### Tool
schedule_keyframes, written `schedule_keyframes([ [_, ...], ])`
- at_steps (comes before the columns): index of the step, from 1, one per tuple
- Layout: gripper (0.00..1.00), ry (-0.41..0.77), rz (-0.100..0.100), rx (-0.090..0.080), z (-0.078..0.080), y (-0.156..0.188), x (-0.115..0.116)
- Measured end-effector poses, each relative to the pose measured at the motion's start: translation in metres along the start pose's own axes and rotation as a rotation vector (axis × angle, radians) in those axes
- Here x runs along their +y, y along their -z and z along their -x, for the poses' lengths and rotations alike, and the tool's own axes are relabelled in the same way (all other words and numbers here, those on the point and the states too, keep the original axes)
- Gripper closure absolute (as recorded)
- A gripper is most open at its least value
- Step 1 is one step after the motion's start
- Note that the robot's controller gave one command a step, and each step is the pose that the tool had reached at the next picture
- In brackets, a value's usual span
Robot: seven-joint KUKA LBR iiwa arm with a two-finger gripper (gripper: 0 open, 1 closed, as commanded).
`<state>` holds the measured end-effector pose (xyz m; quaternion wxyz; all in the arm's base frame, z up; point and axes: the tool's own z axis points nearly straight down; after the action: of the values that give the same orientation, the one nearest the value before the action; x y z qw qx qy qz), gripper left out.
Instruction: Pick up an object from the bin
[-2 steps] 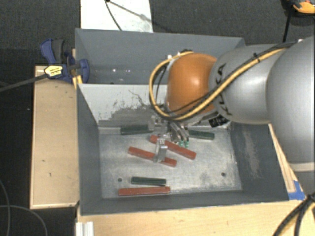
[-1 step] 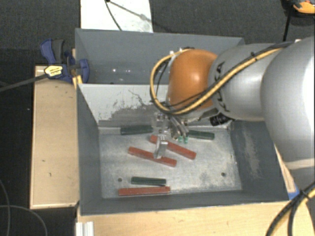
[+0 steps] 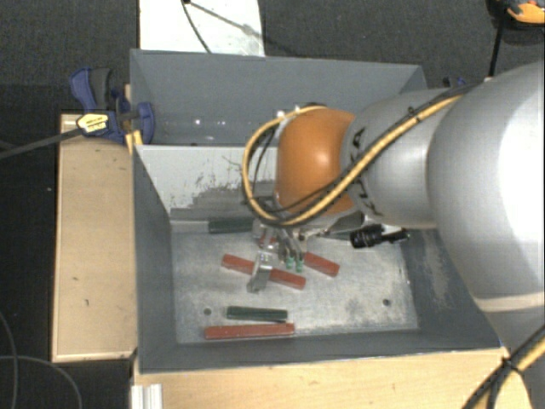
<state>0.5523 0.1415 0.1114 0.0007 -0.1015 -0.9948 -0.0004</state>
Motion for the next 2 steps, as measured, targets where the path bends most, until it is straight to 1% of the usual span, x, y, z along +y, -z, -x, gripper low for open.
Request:
schedule_keyframes([
  [1, 0.0, -0.035, 0.001, -0.003, 0.005, -0.038, 0.01],
  [2, 1.0, -0.109, 0.0, -0.001, 0.004, -0.041, -0.016],
])
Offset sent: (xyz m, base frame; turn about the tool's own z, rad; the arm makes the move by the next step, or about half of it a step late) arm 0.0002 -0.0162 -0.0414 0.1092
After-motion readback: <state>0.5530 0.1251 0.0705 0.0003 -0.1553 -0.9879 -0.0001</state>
